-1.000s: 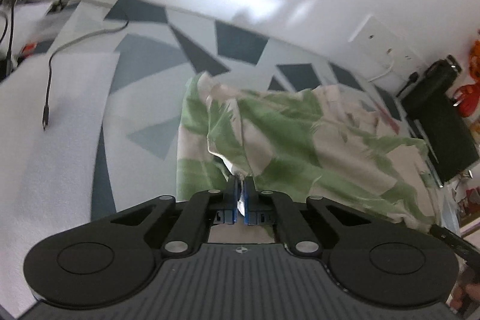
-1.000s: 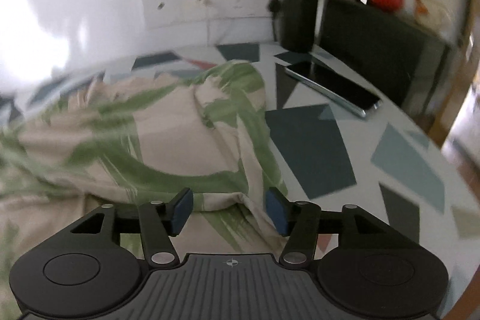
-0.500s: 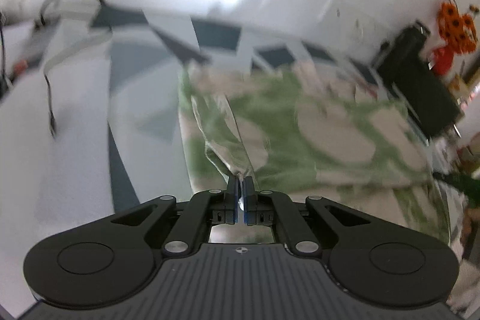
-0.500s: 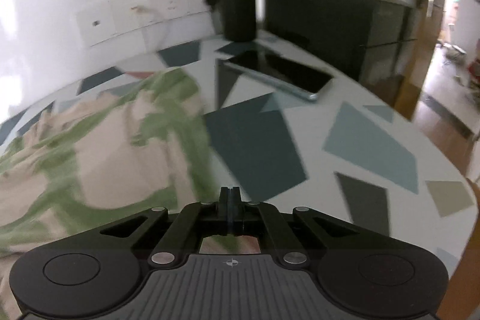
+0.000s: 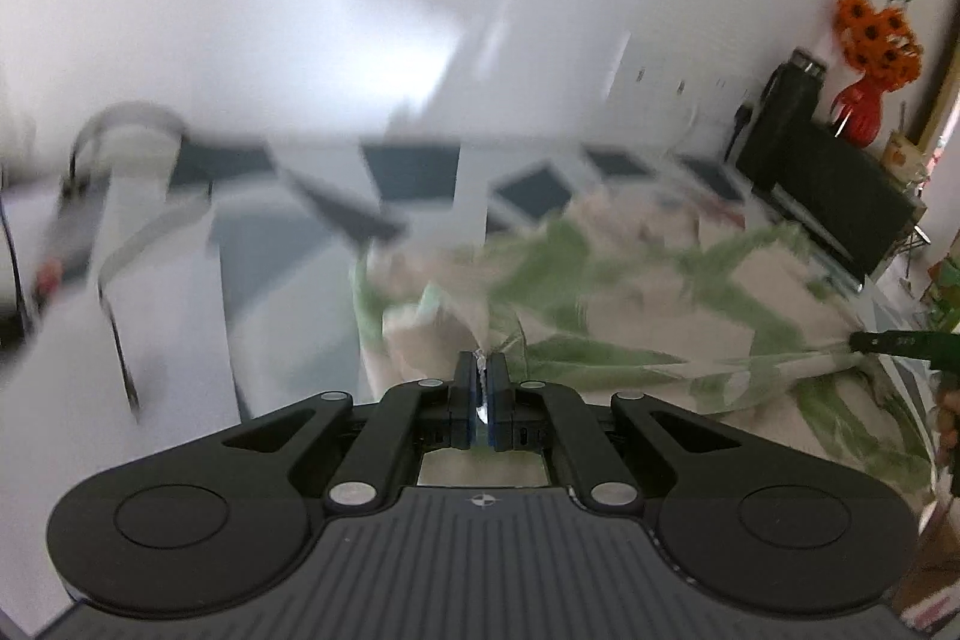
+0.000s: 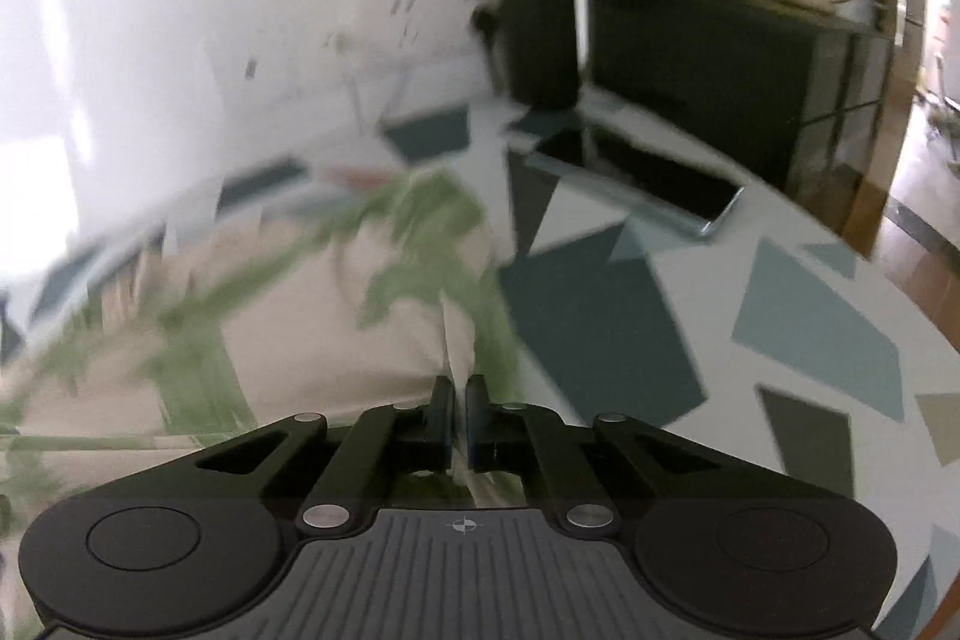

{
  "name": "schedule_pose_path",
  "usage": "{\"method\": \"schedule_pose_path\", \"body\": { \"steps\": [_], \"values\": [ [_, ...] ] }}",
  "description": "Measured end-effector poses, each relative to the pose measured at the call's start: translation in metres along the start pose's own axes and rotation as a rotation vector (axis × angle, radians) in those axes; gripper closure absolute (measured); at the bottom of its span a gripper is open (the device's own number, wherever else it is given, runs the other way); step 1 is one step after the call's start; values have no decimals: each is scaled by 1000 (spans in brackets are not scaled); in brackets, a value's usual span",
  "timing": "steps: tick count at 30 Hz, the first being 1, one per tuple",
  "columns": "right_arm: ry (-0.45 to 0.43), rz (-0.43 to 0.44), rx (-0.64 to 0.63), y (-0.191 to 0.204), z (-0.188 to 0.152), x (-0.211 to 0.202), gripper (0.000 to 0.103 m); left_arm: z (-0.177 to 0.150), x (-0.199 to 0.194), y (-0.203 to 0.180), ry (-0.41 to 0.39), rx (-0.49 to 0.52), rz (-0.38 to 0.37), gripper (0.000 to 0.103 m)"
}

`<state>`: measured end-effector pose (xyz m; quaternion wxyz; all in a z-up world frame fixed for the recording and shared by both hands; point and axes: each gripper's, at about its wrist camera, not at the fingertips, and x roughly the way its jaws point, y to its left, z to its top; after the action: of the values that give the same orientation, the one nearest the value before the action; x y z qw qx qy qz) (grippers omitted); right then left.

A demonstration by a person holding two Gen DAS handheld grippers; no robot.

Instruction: Fold clothes

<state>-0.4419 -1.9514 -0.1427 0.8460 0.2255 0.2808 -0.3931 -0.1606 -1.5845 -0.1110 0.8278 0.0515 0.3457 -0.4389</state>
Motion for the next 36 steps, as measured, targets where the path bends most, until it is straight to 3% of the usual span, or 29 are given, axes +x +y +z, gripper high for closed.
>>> {"method": "schedule_pose_path", "body": {
  "steps": [2,5,10,14,16,20,22,26,31,34,36],
  "values": [
    [4,-5,-17,-2,-2,0,100,8,-4,-3,-40,41,-4,100],
    [51,-17,-41,-5,-13,8,100,-9,8,6,50,2,-57,100],
    [75,-35,-55,-4,-22,14,99,-29,22,13,177,-54,-57,100],
    [85,-83,-86,3,-15,11,80,-40,29,19,255,-101,-56,92],
    [55,-96,-78,2,-8,3,71,-33,24,25,237,-134,-54,88],
    [-42,-60,-26,-6,11,-9,69,-14,15,40,165,-236,-78,80],
    [-63,-37,-6,-5,23,-1,69,-4,23,47,133,-279,-62,75],
    [-80,21,37,6,45,33,69,5,55,49,144,-301,10,76],
    [-22,104,41,26,56,80,74,3,69,43,143,-296,57,85],
    [13,44,-49,41,56,102,74,2,77,40,142,-293,85,85],
    [46,9,-44,38,58,116,76,1,82,37,142,-291,104,85]
  ]
}}
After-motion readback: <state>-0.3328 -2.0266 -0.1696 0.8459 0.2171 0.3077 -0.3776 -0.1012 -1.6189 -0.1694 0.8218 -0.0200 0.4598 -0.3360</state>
